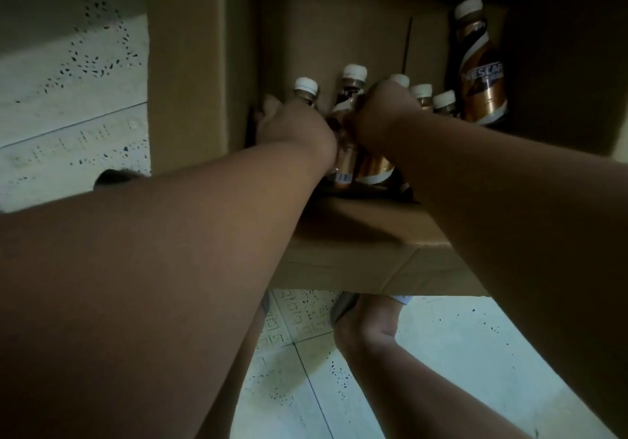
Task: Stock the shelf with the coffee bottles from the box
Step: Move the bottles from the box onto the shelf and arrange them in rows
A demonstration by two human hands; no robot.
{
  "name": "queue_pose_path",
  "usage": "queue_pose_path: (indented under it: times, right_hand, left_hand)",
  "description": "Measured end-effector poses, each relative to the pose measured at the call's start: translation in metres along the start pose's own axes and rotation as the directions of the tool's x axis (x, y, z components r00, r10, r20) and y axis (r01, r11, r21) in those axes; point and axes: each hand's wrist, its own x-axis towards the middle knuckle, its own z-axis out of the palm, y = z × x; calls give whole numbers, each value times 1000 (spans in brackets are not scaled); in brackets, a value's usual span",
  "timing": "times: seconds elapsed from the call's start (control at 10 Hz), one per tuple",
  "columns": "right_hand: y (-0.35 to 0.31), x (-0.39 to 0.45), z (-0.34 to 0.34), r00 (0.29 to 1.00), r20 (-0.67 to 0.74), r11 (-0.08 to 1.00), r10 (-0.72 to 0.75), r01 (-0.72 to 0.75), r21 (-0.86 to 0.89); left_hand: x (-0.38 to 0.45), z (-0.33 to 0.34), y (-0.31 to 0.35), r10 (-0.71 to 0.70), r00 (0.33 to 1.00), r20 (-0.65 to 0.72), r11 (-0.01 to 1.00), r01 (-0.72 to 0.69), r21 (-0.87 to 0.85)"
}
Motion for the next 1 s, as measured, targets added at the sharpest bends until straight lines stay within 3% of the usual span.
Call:
queue_pose_path:
  times: [0.1,0.2,0.3,0.4,0.5,0.6,0.8,0.9,1.0]
  right_hand:
    - [7,6,-5,999,47,999,13,-11,-52]
    - [2,8,2,998,62,999,0,3,-40]
    - [0,7,3,999,40,999,14,-17,51]
    - [14,-14,-11,997,81,955,16,-39,294]
    - [32,-61,-38,987,160,786,23,-117,607]
    - [35,-114,-78,970,241,580,-21,-185,793]
    - [-6,-205,-154,934,300,171,-196,-269,948]
    - [-31,-239,-185,938,255,153,-236,-223,963]
    - [-55,-272,-212,947,191,243,-257,-128,962]
  left_hand:
    - [12,18,-4,-76,995,-65,986,65,-156]
    - [19,19,-7,-115,993,32,969,119,-215]
    - [12,4,-10,-24,993,119,957,57,-284]
    - [-11,-12,-15,64,990,128,896,-1,-444]
    - [-51,-46,-17,129,969,213,698,64,-713]
    - [-97,-95,-15,166,939,303,557,164,-814]
    - [-182,-196,-10,188,898,398,274,342,-899]
    - [-215,-238,-7,205,909,362,246,310,-918]
    - [-246,-273,-3,276,934,228,218,170,-961]
